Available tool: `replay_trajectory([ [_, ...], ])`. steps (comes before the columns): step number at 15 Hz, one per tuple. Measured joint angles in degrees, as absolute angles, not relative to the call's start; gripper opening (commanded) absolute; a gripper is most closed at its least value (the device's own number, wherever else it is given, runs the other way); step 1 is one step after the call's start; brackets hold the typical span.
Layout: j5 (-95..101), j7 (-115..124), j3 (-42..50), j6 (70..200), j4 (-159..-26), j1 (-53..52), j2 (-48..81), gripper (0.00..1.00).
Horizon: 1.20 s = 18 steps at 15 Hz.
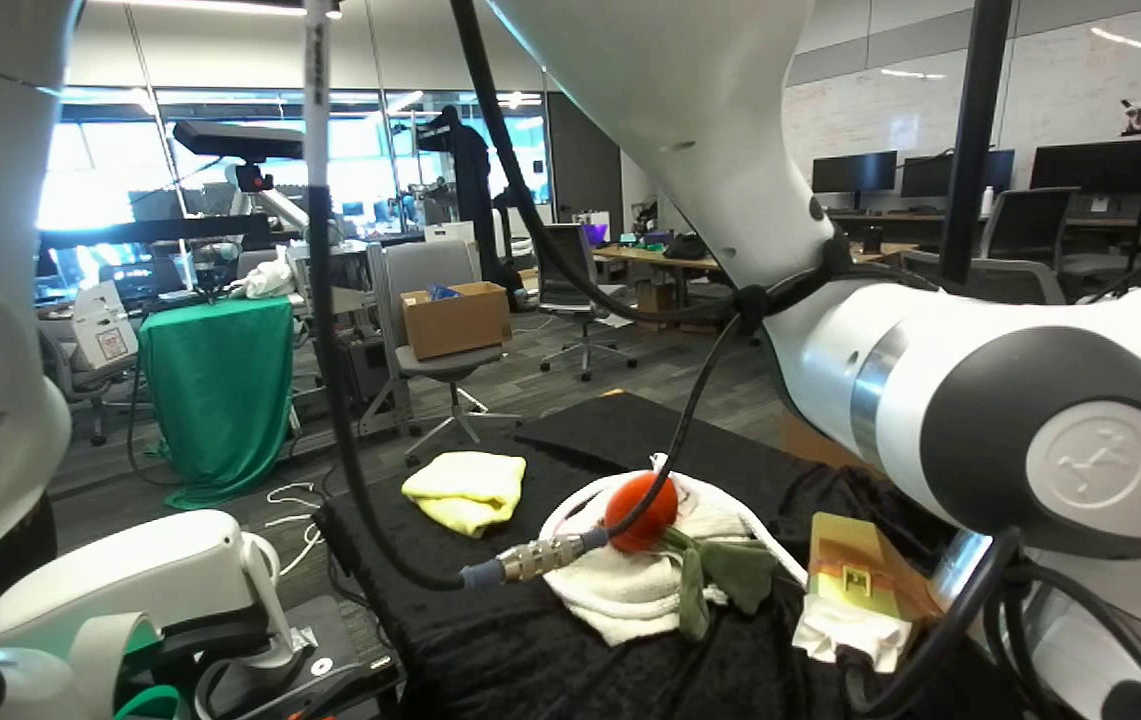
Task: Put all the objects together at the center of the table
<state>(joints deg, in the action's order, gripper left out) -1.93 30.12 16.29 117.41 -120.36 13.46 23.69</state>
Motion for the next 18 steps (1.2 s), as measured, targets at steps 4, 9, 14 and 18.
replay_trajectory([
  [4,-2.35,30.12,16.67,117.29,-120.36,13.95,24.16,0.69],
  [9,-2.85,30.12,16.71,117.23,-120.36,14.16,24.23,0.29],
  [14,-3.15,30.12,16.72,117.10,-120.36,14.23,24.28,0.09],
  [18,-3.15,30.05,16.79,116.11,-120.35,14.21,23.77,0.07],
])
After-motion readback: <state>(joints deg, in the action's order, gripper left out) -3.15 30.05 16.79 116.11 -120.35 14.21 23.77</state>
